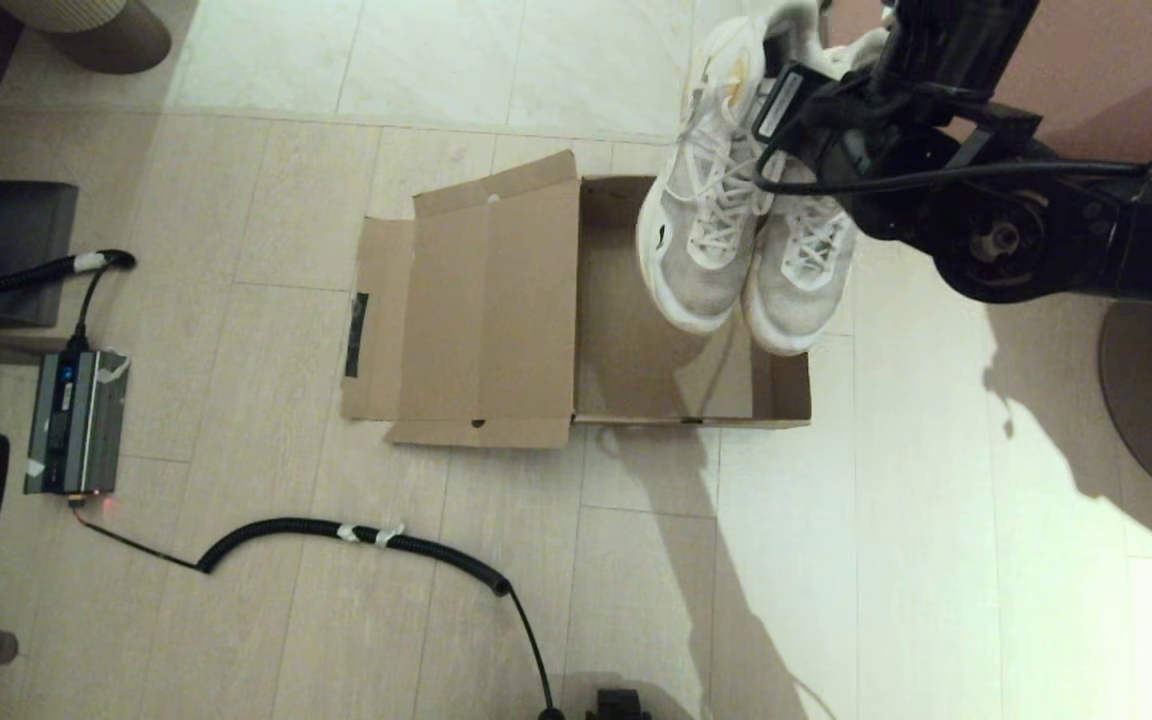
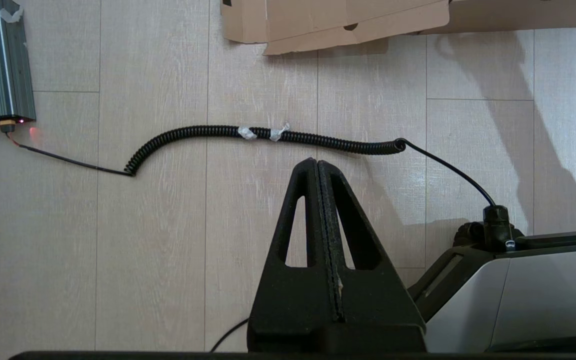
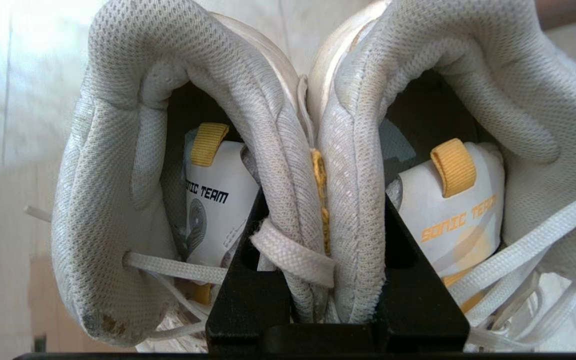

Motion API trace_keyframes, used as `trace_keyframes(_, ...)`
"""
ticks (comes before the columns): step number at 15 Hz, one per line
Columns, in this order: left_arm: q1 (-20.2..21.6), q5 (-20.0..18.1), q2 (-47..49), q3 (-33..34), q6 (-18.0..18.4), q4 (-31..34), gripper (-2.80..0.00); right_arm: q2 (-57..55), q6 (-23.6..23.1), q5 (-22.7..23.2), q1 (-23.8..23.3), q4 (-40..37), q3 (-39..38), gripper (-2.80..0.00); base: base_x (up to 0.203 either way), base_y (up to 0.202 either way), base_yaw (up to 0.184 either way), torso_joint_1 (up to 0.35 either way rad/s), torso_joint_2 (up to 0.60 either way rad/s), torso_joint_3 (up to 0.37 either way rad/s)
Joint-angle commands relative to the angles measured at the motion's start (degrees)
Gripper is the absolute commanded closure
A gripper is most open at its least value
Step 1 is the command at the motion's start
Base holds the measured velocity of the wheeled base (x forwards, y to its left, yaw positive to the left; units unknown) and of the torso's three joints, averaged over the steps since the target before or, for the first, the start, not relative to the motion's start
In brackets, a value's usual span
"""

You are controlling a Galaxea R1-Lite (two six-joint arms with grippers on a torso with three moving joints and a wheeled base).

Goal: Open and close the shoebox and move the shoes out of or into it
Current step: Put the shoes into the shoe box

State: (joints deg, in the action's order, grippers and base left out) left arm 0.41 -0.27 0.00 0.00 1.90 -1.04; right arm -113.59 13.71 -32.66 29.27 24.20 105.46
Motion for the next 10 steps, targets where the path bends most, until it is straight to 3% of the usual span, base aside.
trace_keyframes(1,0.0,0.0,0.0,0.4,0.0,0.0,0.0,-2.0,0.1,0.0,1.0,0.5,-2.1,0.0,0.0,0.0,0.0,0.0,0.0,0.0)
trace_keyframes(10,0.0,0.0,0.0,0.4,0.0,0.0,0.0,-9.7,-0.8,0.4,2.5,10.0,-12.9,0.0,0.0,0.0,0.0,0.0,0.0,0.0)
